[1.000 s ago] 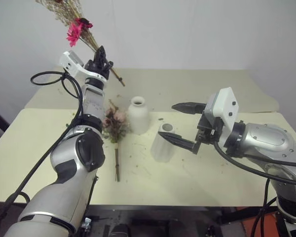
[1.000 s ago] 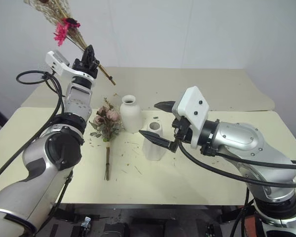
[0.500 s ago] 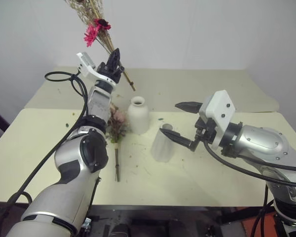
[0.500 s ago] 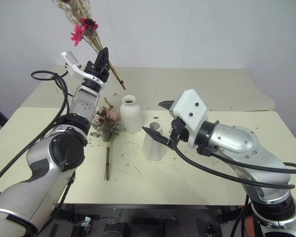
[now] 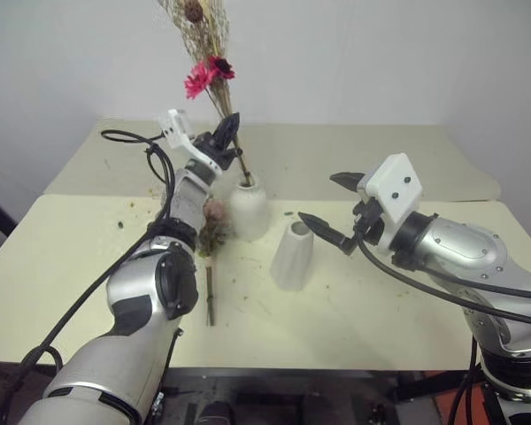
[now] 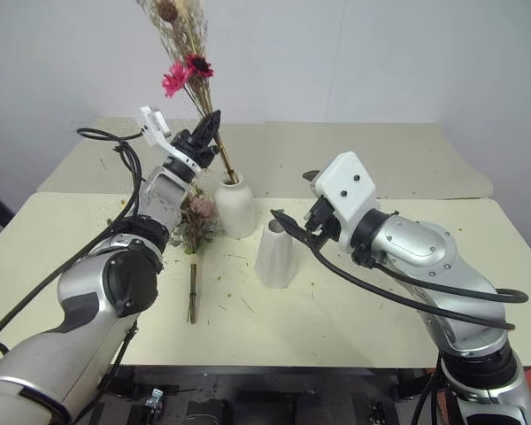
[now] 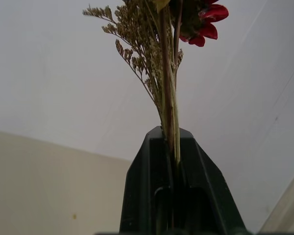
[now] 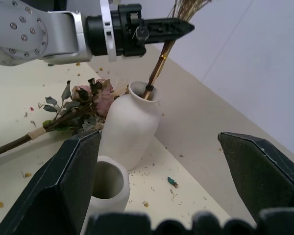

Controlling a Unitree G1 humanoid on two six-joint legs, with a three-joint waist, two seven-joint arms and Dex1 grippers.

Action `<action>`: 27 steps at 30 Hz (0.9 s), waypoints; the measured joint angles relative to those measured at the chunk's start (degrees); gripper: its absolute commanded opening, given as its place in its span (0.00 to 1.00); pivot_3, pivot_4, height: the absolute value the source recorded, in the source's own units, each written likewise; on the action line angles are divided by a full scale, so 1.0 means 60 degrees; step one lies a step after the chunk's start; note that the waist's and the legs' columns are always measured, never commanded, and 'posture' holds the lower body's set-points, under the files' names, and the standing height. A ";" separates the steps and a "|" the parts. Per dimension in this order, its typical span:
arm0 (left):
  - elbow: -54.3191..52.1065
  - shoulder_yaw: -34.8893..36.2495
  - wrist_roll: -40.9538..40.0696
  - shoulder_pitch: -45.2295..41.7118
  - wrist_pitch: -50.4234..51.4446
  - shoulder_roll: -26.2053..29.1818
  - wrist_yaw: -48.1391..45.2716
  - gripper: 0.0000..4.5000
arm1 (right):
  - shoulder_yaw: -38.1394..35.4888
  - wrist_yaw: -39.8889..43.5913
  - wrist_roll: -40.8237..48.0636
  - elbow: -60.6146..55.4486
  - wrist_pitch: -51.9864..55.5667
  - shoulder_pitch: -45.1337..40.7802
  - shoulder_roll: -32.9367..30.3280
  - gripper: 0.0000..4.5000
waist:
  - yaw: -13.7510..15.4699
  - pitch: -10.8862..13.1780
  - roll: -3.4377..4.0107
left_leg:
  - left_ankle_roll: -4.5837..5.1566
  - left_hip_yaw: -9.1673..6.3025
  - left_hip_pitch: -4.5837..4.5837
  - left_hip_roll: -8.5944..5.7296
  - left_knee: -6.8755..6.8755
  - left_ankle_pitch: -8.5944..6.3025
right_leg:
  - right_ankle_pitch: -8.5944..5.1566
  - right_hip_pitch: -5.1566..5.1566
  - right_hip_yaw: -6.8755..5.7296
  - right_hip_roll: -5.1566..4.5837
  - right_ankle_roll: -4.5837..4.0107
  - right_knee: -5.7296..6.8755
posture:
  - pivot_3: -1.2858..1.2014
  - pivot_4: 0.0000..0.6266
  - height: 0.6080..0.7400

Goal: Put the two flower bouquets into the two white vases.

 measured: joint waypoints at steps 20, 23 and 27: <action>-0.0175 -0.1070 0.0932 0.0768 -0.1834 -0.0244 -0.1320 0.00 | -0.0014 0.0587 -0.0207 -0.0002 -0.0673 0.0205 0.0085 1.00 | 0.0012 0.0000 0.0000 | 0.0000 -0.0001 -0.0001 -0.0001 0.0000 0.0000 | 0.0000 0.0001 0.0001 -0.0001 0.0000 -0.0003 | 0.52 0.24 1.00; -0.0189 -0.1243 0.1112 0.0902 -0.2180 -0.0234 -0.1380 0.00 | -0.0020 0.0716 -0.0204 0.0000 -0.0860 0.0209 0.0109 1.00 | 0.0011 0.0000 0.0000 | 0.0000 -0.0001 0.0002 0.0000 0.0000 0.0000 | 0.0000 0.0002 0.0001 0.0000 -0.0001 0.0001 | 0.52 0.24 1.00; -0.0204 -0.1374 0.1191 0.0952 -0.2460 -0.0226 -0.1449 0.00 | -0.0021 0.0837 -0.0210 0.0042 -0.1116 0.0210 0.0117 1.00 | -0.0004 0.0000 0.0000 | 0.0000 -0.0001 0.0004 0.0000 0.0000 0.0000 | -0.0001 0.0002 0.0001 0.0001 0.0002 0.0003 | 0.52 0.24 1.00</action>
